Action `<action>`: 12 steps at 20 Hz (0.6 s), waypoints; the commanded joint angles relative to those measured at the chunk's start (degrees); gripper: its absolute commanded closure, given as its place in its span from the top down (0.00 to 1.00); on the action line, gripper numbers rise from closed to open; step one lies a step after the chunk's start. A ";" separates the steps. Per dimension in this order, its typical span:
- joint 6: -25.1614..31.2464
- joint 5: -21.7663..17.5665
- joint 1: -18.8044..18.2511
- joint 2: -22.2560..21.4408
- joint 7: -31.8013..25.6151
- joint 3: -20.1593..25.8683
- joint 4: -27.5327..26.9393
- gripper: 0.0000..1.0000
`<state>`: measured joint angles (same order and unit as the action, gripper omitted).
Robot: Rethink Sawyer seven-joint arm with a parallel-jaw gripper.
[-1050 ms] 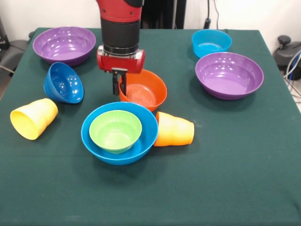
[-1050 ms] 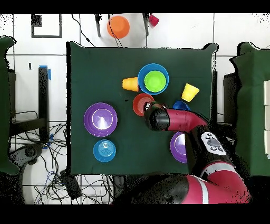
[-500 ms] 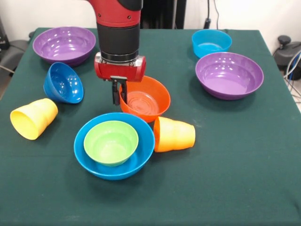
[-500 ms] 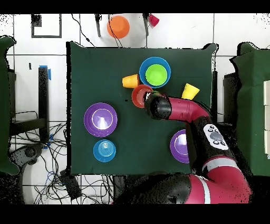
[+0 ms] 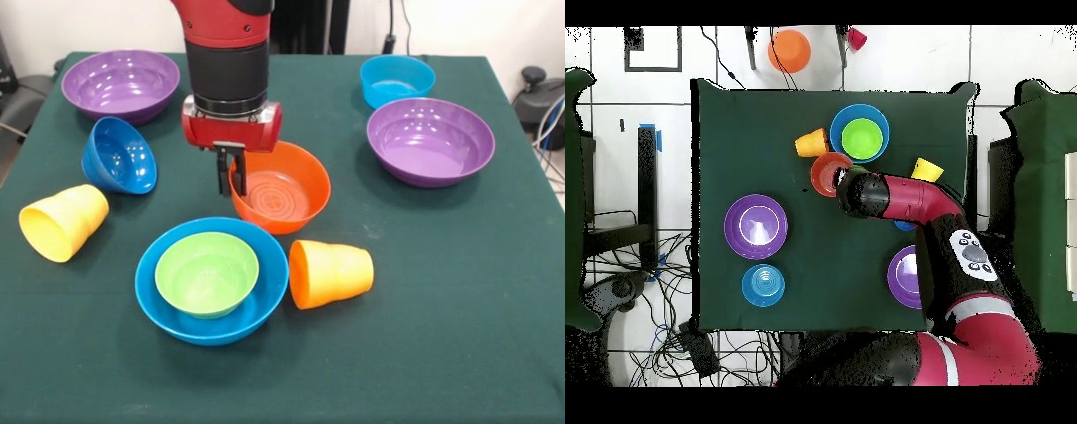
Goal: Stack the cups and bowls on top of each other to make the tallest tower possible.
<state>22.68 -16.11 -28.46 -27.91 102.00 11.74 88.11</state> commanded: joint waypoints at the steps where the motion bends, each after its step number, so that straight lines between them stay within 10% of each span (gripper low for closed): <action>1: 7.76 1.17 2.17 -1.01 0.85 3.17 -3.37 0.00; 12: 9.76 2.01 2.14 -1.76 1.17 3.70 -3.20 0.00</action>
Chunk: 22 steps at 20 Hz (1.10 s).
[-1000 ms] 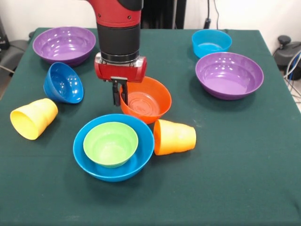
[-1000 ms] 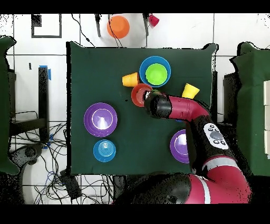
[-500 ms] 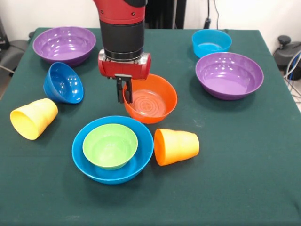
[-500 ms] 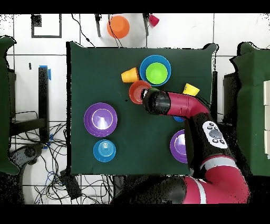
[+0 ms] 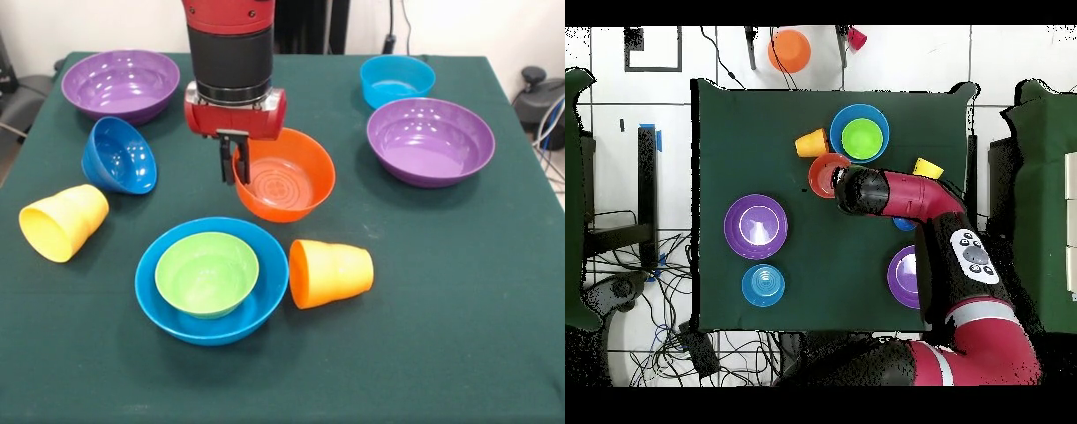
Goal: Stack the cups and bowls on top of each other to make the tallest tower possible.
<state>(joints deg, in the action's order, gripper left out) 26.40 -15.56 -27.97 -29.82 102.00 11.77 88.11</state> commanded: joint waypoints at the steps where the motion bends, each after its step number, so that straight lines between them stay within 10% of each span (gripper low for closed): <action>1: 6.25 1.45 1.70 0.01 1.17 3.63 -3.19 0.00; 22: 16.09 5.26 2.67 3.83 -0.20 4.69 -15.86 0.00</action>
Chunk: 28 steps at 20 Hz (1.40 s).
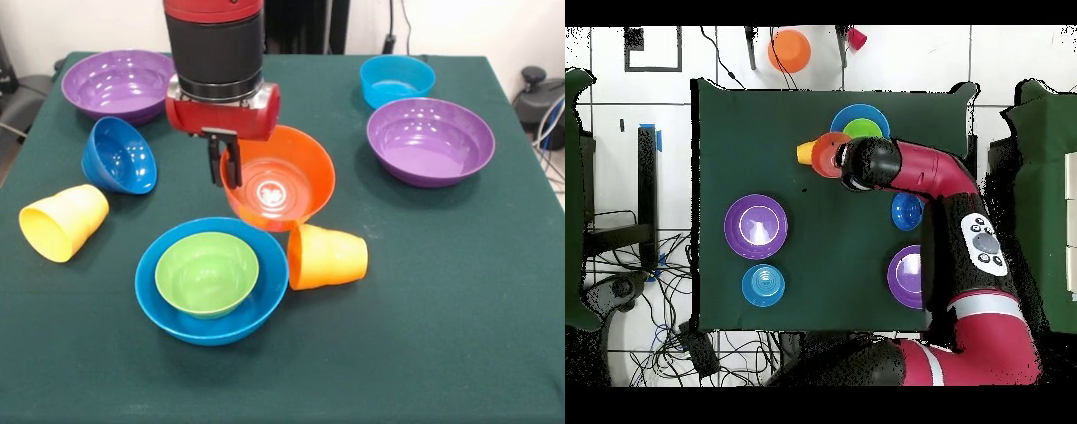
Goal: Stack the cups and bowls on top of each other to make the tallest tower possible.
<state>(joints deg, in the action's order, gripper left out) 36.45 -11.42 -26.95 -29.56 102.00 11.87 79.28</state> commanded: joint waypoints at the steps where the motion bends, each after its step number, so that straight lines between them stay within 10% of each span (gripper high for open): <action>1: 6.81 1.19 1.79 3.91 -0.39 4.55 -8.00 0.00; 28: 12.08 -1.38 2.02 11.52 -6.16 3.83 -21.02 0.00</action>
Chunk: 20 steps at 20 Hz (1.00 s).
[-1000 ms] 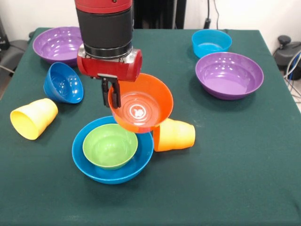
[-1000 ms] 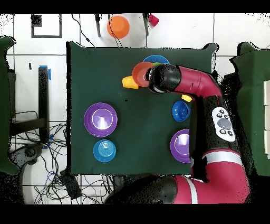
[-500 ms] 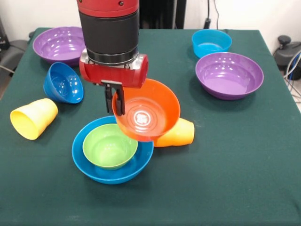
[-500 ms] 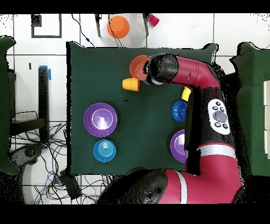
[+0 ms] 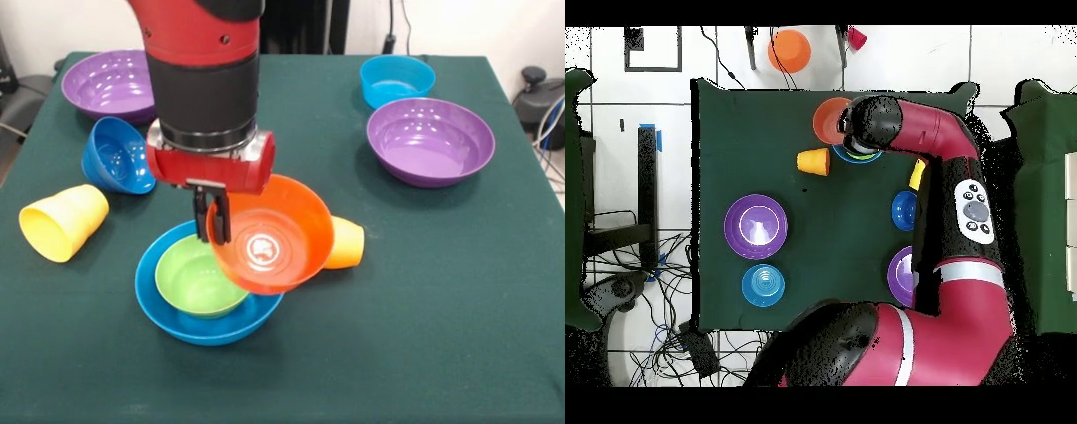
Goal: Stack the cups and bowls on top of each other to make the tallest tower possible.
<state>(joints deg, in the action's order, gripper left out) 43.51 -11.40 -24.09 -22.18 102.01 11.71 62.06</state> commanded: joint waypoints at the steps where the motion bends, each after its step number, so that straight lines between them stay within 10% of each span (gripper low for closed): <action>1: 5.23 -1.45 -1.02 4.33 -6.63 4.12 -4.11 0.00; 20: 13.02 -4.72 -1.93 5.64 -10.49 1.79 -6.26 0.00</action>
<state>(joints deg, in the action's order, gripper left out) 48.75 -11.44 -27.99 -15.63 102.01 12.22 56.13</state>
